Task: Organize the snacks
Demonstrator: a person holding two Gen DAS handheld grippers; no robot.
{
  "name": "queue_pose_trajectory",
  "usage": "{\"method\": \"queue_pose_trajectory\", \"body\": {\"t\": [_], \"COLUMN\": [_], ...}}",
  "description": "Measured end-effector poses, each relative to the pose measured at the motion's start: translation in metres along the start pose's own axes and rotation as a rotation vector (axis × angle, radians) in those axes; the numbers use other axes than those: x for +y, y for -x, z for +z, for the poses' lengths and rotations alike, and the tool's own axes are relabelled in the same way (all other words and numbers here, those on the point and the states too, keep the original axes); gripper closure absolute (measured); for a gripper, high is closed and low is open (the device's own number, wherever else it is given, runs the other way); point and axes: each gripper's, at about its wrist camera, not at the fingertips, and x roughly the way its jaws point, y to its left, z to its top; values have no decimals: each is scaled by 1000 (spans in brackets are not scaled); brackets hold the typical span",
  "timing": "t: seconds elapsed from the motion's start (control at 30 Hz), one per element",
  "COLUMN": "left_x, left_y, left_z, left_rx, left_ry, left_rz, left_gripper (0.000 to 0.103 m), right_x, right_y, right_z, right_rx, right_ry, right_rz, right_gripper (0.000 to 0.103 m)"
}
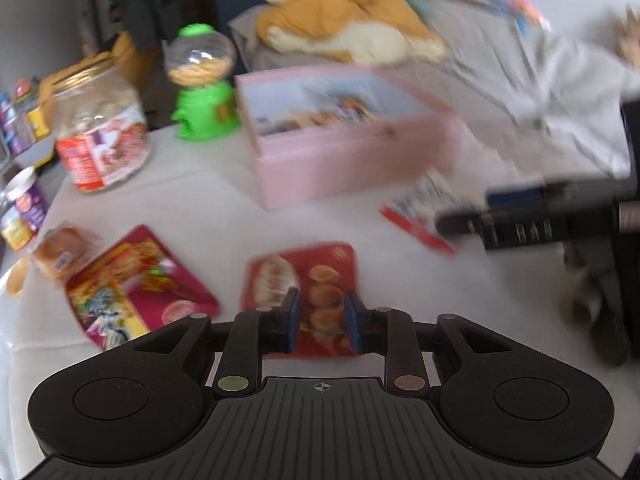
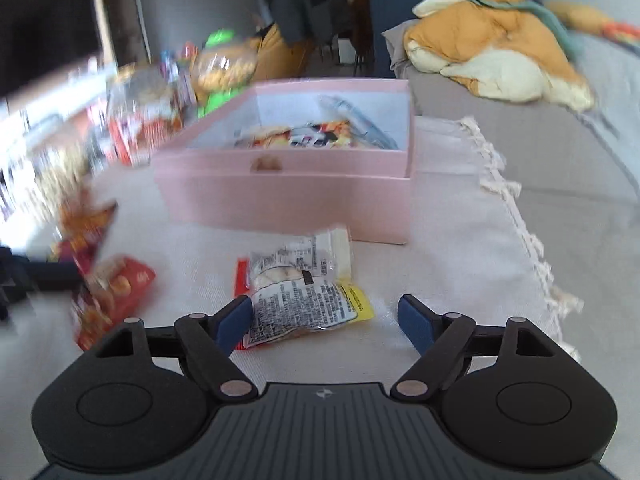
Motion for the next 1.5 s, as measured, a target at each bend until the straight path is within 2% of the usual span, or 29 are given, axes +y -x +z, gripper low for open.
{"method": "queue_pose_trajectory", "body": {"t": [0.03,0.17,0.43,0.57,1.0,1.1,1.17,1.27,1.33,1.4,1.5], "left_x": [-8,-23,-22,-5,30,26,19,16,17,20,37], "left_y": [-2,-5,-7,-8,-19,-20,-20,-19,-14,-11,-12], "left_z": [0,0,3,1,4,3,0,-3,-4,-7,-6], "left_rx": [3,22,18,-11,-71,-66,-77,-93,-105,-114,-94], "left_ry": [-35,-86,-94,-61,52,27,-13,-21,-22,-34,45], "left_rz": [19,18,24,86,72,42,34,39,74,146,144], "left_gripper": [73,48,47,47,45,46,36,36,38,38,36], "right_x": [-1,6,6,7,13,14,14,15,15,14,14], "right_y": [0,-2,-1,-1,-4,-5,-6,-6,-6,-6,-6], "right_z": [0,-2,-3,-4,-4,-4,-4,-4,-4,-4,-4], "right_rx": [-3,-3,-7,-7,4,7,8,9,9,7,7], "right_ry": [-2,36,30,34,72,78,83,85,84,81,81], "right_rz": [2,-29,-23,-27,-39,-37,-38,-38,-38,-35,-35], "right_gripper": [22,22,22,22,17,15,14,14,14,14,14]}}
